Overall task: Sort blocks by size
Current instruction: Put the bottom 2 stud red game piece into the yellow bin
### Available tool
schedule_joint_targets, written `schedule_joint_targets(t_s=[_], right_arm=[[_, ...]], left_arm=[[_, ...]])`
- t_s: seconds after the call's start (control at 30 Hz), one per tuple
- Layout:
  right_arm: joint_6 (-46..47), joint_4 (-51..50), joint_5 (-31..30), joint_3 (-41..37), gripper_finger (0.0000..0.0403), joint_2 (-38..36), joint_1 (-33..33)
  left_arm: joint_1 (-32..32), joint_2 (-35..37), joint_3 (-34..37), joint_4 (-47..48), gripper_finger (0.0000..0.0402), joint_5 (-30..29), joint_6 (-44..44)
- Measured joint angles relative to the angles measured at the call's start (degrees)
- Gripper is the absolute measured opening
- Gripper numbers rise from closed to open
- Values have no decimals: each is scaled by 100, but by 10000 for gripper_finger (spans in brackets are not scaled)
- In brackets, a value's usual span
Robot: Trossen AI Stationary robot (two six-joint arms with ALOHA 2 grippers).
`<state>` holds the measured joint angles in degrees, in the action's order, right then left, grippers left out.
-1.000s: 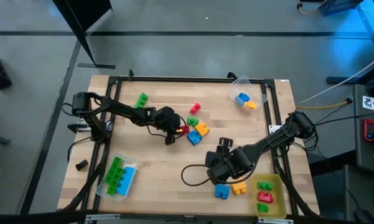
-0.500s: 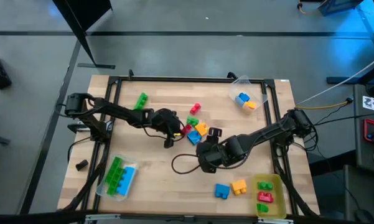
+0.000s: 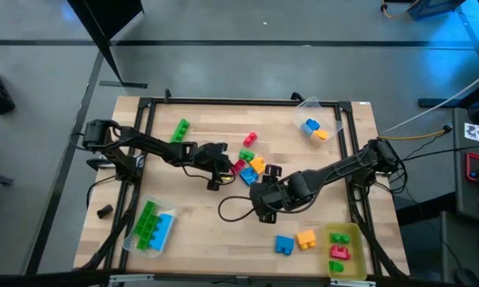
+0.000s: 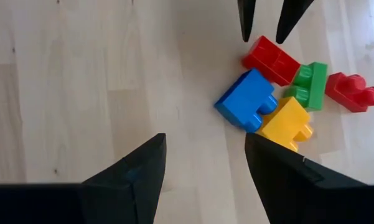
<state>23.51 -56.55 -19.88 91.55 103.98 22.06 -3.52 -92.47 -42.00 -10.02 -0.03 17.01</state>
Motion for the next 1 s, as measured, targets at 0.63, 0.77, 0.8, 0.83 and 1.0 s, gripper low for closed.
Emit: schedule_joint_targets(t_s=[0.63, 0.77, 0.8, 0.83, 1.0], right_arm=[[2, 163, 2, -17, 220, 0, 4], [2, 237, 2, -17, 220, 0, 4], [2, 276, 2, -17, 220, 0, 4], [3, 288, 2, -17, 220, 0, 4], [15, 288, 2, -17, 220, 0, 4]], left_arm=[[-38, -715, -4, 8, 143, -105, 296], [-38, -772, -4, -17, 92, -202, 294], [-38, -778, -4, -10, 76, -243, 290], [-38, -778, -4, -7, 60, -275, 252], [-38, -778, -4, 0, 6, -320, -113]])
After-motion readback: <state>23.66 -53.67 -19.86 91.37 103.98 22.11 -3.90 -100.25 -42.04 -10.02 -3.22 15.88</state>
